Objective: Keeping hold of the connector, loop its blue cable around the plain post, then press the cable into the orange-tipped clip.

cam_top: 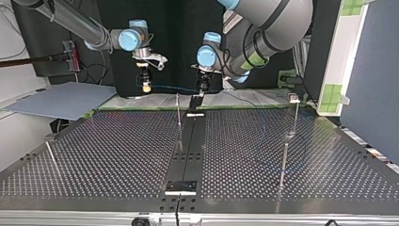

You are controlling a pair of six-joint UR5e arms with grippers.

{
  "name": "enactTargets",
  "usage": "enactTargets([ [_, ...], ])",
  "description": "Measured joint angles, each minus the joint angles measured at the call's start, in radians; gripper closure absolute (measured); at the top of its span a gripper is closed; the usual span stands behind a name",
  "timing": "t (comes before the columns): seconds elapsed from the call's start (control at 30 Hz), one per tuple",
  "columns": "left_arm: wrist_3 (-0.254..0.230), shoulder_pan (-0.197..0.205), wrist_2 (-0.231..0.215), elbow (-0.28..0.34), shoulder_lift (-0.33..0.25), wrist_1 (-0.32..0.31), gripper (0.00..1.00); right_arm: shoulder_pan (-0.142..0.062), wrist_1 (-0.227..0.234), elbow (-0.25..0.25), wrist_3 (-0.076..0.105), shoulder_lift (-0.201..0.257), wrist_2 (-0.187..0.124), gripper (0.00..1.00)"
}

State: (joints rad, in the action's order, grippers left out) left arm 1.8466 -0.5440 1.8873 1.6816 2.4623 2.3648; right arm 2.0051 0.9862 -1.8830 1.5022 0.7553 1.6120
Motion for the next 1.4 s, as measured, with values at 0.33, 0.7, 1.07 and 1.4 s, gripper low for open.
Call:
enactTargets([
  [0.33,-0.051,-0.008,0.035,-0.048,0.078,-0.025,1.0,-0.028,-0.003,0.028,-0.006,-0.002,-0.025,1.0],
  [0.7,-0.045,-0.009,0.05,-0.101,0.097,-0.02,1.0,-0.058,-0.002,0.051,-0.018,-0.036,-0.037,1.0],
  [1.07,-0.094,-0.009,0.084,-0.112,0.097,-0.018,1.0,-0.07,-0.025,0.102,-0.028,-0.085,-0.04,1.0],
  [1.4,-0.179,-0.023,0.111,-0.114,0.097,-0.029,1.0,-0.084,-0.032,0.128,-0.017,-0.086,-0.06,1.0],
])
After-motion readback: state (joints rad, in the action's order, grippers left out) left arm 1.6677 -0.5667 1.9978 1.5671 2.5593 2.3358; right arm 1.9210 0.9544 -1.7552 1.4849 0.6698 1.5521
